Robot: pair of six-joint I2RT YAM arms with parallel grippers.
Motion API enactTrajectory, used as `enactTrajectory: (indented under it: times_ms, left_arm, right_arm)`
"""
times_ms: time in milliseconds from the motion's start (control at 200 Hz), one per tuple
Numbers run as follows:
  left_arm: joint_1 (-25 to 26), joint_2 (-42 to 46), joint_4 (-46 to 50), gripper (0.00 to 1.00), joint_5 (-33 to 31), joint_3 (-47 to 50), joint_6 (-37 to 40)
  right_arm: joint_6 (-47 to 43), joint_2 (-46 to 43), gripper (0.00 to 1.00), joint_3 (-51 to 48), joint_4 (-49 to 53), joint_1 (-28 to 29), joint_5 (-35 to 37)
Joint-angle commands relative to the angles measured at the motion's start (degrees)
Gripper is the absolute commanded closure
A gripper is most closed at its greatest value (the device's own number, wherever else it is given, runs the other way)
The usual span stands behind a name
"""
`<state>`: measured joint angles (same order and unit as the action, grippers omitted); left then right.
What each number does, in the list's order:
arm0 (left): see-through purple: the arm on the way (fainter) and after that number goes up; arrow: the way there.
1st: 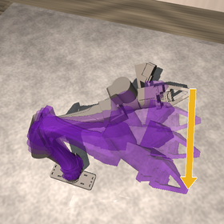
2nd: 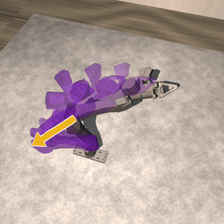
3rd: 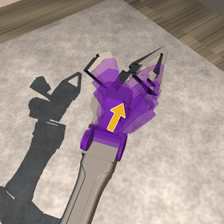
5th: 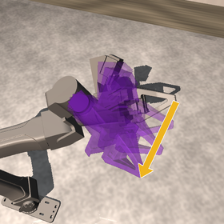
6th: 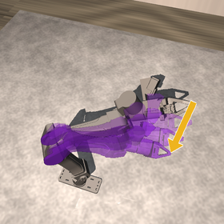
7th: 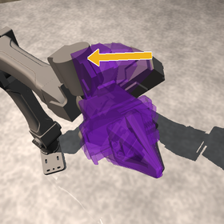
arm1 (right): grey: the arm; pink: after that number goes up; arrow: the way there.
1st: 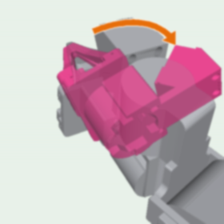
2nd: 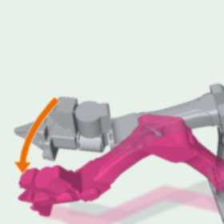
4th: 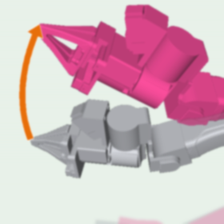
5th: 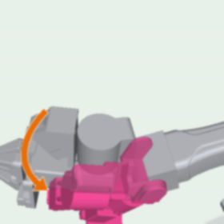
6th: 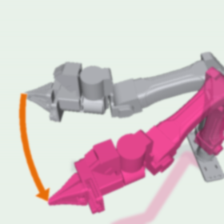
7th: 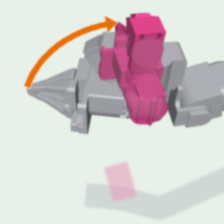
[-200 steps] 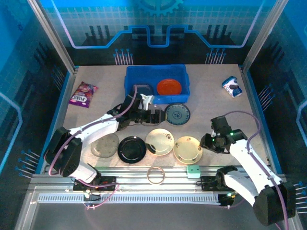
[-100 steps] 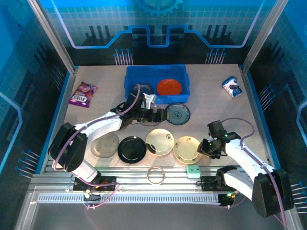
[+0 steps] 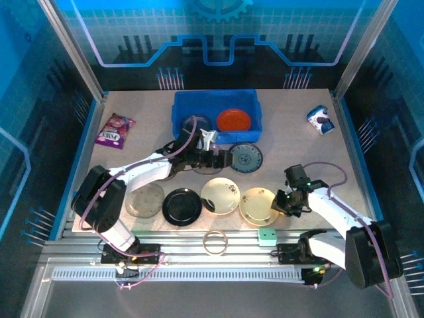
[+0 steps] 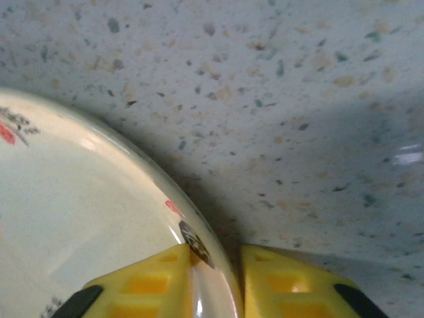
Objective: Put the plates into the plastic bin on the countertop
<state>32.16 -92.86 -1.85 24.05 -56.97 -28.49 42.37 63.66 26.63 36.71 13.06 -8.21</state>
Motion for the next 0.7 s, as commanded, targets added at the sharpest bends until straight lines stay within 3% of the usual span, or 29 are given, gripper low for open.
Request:
enactTrajectory:
  times_ms: [0, 185, 430, 695]
  left_arm:
    - [0.3, -1.2, -0.3, 0.08, 1.2, -1.8, 0.9]
    - [0.3, -2.1, -0.6, 0.08, 1.5, -2.5, 0.6]
    - [0.3, -2.3, 0.0, 0.08, 1.7, -4.1, 0.7]
    - [0.2, -1.6, 0.8, 0.09, 2.1, -4.9, 0.7]
  right_arm:
    - [0.2, 0.4, 0.85, 0.1, 0.0, -0.3, 0.5]
    - [0.1, -1.7, 1.00, 0.1, 2.1, -0.6, 2.9]
    - [0.0, -8.0, 1.00, 3.6, 8.0, -1.4, 6.0]
    - [-1.5, -12.2, 1.00, 13.3, 13.8, -1.4, 4.4]
